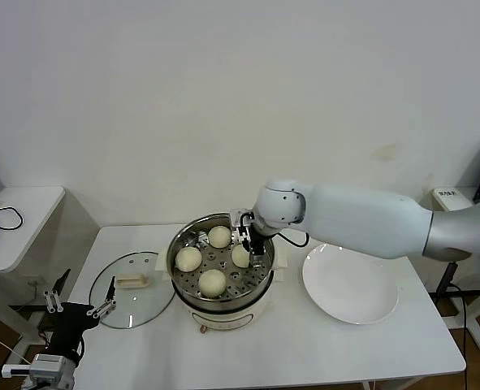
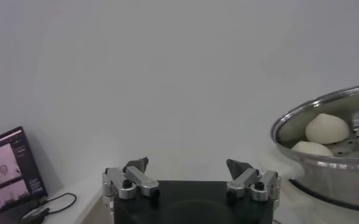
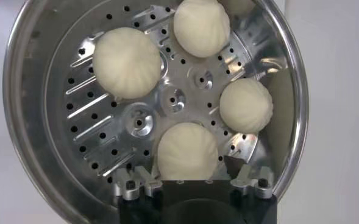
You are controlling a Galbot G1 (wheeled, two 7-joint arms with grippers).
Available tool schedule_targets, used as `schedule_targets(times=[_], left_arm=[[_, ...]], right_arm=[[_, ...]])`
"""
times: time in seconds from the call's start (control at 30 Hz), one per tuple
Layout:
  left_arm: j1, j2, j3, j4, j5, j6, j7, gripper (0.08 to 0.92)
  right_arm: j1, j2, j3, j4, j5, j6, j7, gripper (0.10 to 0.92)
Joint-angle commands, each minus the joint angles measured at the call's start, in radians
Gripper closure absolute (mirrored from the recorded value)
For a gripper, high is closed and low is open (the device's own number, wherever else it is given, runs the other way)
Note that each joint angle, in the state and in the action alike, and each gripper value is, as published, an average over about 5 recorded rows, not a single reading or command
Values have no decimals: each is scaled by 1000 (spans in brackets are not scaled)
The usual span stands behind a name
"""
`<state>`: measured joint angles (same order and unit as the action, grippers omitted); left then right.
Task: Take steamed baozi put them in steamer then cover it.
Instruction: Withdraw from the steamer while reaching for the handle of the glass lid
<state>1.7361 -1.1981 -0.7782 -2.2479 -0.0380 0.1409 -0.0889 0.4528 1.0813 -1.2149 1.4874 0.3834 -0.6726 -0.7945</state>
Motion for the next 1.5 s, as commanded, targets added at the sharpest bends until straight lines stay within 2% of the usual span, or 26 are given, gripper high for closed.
schedule_targets(times=[0.03, 0.17, 0.33, 0.43, 0.57, 0.7, 0.87, 1.03, 1.2, 1.5], left_arm=[[-6, -2, 4, -2, 0, 0, 0, 177], [-10, -2, 7, 1, 0, -1, -2, 177], [-12, -1, 6, 6, -2, -4, -6, 177], [-17, -2, 8, 14, -3, -5, -9, 177], [-22, -4, 12, 25, -4, -11, -15, 177], [-28, -10, 19, 38, -5, -28, -22, 177], [-27, -11, 29, 59, -3, -42, -26, 177], [-33, 4, 27, 118, 63, -63, -40, 177], [-37, 30, 9, 237, 393, -127, -54, 177], [61, 106, -51, 391, 981, -225, -103, 177]], right_arm=[[23, -111, 106, 90, 60, -6, 47, 205], [-20, -204, 202, 172, 141, 0, 206, 203], [-204, -351, 390, 303, 242, 91, 513, 203], [-441, -432, 599, 367, 213, 202, 658, 203], [-834, -468, 956, 434, 126, 345, 754, 202], [-1234, -368, 1352, 464, 8, 482, 763, 203], [-1557, -107, 1734, 456, -165, 688, 702, 203], [-1755, 156, 2015, 502, -163, 767, 602, 203], [-1967, 300, 2121, 573, -110, 769, 571, 203], [-2074, 343, 2231, 617, -104, 730, 609, 203]])
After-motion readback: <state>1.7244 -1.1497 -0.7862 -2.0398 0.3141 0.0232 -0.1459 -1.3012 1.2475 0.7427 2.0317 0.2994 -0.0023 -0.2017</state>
